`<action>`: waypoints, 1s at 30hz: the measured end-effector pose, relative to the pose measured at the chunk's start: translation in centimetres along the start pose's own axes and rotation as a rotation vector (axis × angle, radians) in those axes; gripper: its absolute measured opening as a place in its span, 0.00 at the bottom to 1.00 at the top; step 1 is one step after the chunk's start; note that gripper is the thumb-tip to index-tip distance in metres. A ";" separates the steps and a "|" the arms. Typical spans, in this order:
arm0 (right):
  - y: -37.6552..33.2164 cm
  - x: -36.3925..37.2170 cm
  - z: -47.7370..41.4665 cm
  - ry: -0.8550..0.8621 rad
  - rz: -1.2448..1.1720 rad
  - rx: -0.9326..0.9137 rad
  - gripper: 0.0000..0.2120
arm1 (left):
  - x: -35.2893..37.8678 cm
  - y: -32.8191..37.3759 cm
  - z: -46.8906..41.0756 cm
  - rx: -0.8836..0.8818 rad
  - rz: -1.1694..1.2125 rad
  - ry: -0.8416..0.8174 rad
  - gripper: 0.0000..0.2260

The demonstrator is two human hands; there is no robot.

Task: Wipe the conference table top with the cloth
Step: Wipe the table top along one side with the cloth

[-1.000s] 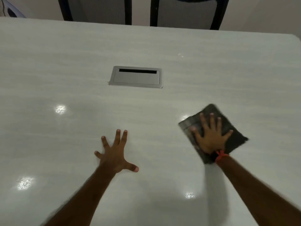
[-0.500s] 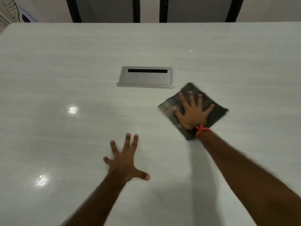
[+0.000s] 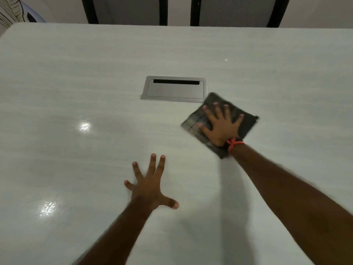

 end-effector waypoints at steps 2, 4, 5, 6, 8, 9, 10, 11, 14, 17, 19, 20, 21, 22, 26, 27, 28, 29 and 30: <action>3.9 -0.2 0.1 0.032 -0.053 0.284 0.38 | 0.0 -0.1 0.0 -0.002 0.002 -0.002 0.69; 2.8 -0.3 1.3 0.031 -0.035 0.322 0.39 | 0.0 -0.1 -0.1 0.000 -0.002 -0.005 0.69; 1.0 -0.2 2.2 0.021 -0.017 0.253 0.39 | 0.0 0.0 -0.2 0.001 -0.003 -0.005 0.69; -1.1 0.3 3.4 0.007 0.004 0.139 0.40 | 0.0 0.0 -0.2 0.002 -0.007 -0.005 0.69; -4.1 1.4 5.7 -0.060 0.059 -0.165 0.39 | 0.0 0.0 -0.3 0.005 -0.016 -0.007 0.69; -4.4 1.3 6.0 -0.097 0.064 -0.284 0.39 | 0.0 0.0 -0.3 0.006 -0.019 -0.007 0.69; -3.7 0.8 5.2 -0.108 0.061 -0.346 0.38 | 0.0 0.0 -0.3 0.007 -0.019 -0.003 0.69; -2.4 0.4 3.8 -0.091 0.059 -0.346 0.38 | 0.1 0.0 -0.3 0.010 -0.017 0.003 0.69; 2.2 -0.4 -0.2 -0.020 0.001 0.009 0.37 | 0.2 -0.2 -0.3 0.010 -0.003 0.016 0.69; 1.2 0.3 1.5 0.044 -0.037 0.224 0.41 | 0.3 -0.3 -0.4 0.011 0.006 0.019 0.69; -1.8 0.9 6.2 -0.004 -0.020 0.062 0.41 | 0.3 -0.3 -0.5 0.013 0.018 0.024 0.69; -2.8 1.3 9.2 -0.038 -0.010 -0.053 0.40 | 0.3 -0.3 -0.5 0.014 0.019 0.028 0.69; -3.1 1.4 12.1 -0.066 -0.004 -0.143 0.39 | 0.4 -0.3 -0.5 0.017 0.016 0.033 0.69; -2.5 1.2 14.2 -0.071 -0.001 -0.181 0.39 | 0.3 -0.3 -0.5 0.020 0.015 0.037 0.69; 6.3 -0.3 11.3 -0.003 0.023 0.055 0.38 | 0.2 -0.2 -0.4 0.021 0.011 0.041 0.69; 8.7 -0.9 9.4 -0.004 0.001 0.172 0.38 | 0.2 -0.1 -0.4 0.017 0.007 0.035 0.69; 10.4 -1.4 8.0 0.000 -0.037 0.278 0.39 | 0.2 -0.1 -0.3 0.011 0.006 0.028 0.69; 11.2 -1.6 7.2 0.014 -0.071 0.363 0.39 | 0.1 -0.1 -0.2 0.010 0.007 0.024 0.69; 10.8 -1.3 7.0 0.031 -0.094 0.420 0.40 | 0.0 0.0 -0.1 0.012 0.009 0.023 0.69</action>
Point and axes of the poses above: each hand's wrist, its own z-axis away from the middle knuckle, its own x-axis out of the palm, y = z × x, the point moved 7 cm from there along -z, towards the middle knuckle, and after that the axes turned 6 degrees about y, right-handed, at the moved point
